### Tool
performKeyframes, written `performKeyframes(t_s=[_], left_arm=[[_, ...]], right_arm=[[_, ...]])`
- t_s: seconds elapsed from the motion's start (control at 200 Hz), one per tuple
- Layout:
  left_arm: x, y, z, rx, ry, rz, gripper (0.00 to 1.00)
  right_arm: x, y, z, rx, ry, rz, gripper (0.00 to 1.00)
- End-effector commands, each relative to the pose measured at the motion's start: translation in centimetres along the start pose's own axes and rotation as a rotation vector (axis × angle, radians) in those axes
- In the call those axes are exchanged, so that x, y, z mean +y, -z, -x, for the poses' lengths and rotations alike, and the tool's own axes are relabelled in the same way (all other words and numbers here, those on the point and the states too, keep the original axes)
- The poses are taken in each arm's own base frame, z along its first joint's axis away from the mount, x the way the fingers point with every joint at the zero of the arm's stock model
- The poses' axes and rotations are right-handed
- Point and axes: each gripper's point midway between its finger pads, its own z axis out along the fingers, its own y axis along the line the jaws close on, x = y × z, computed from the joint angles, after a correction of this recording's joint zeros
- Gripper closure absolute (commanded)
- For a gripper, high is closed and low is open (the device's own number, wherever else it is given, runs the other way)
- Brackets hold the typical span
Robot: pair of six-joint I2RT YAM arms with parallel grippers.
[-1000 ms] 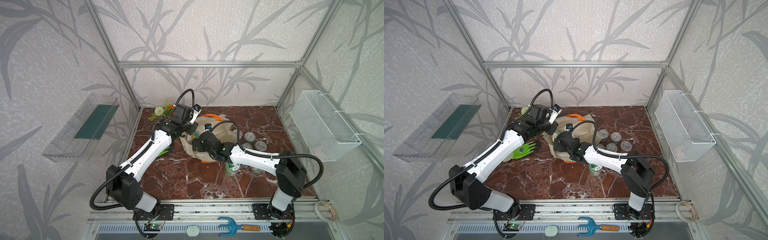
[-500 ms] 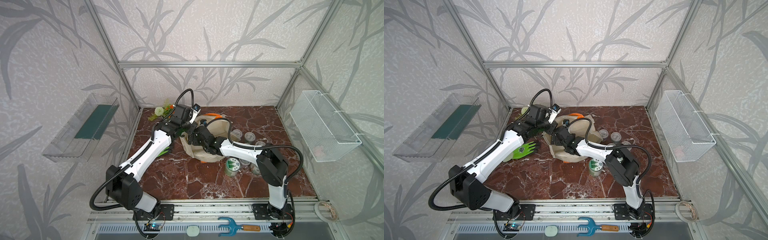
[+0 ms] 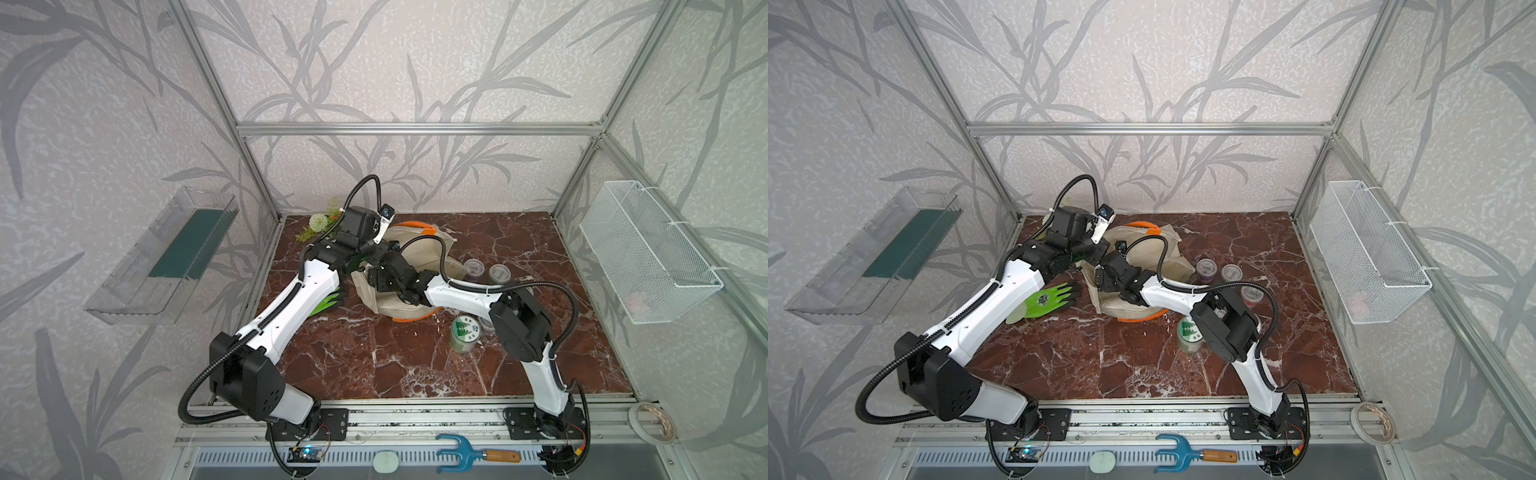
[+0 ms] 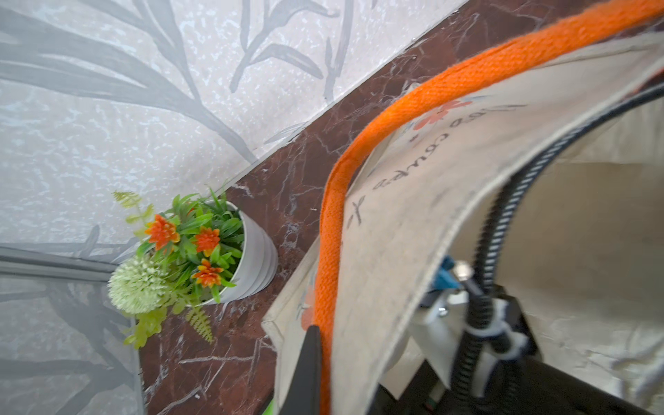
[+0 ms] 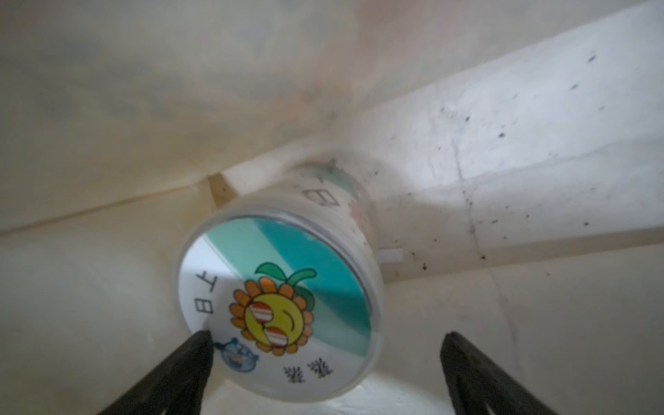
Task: Take out the seed jars from the canvas bag
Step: Pick up the seed jar from the canvas bag.
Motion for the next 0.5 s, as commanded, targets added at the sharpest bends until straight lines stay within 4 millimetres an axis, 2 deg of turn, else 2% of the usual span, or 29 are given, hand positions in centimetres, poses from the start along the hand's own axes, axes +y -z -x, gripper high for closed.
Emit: performKeyframes(t_s=[0.0, 0.17, 0.34, 0.495], left_arm=[[-1.8, 1.6, 2.3, -0.099, -0.020, -0.070, 1.00], [-0.6, 2.1, 2.0, -0.115, 0.007, -0.015, 1.00], [-0.5, 2.6, 1.8, -0.132, 0.008, -0.028, 1.00], [-0.5, 2.6, 1.3, -0.117, 0.015, -0.036, 1.00]], right_arm=[[2.0, 0.2, 0.8, -0.029, 0.025, 0.061, 0.01], [2.1, 1.0, 1.4, -0.086, 0.026, 0.107, 0.01], [2.3, 2.6, 2.2, -0.168, 0.021, 0.167, 0.01], [2.3, 3.1, 2.7, -0.202, 0.005, 0.178, 0.01]])
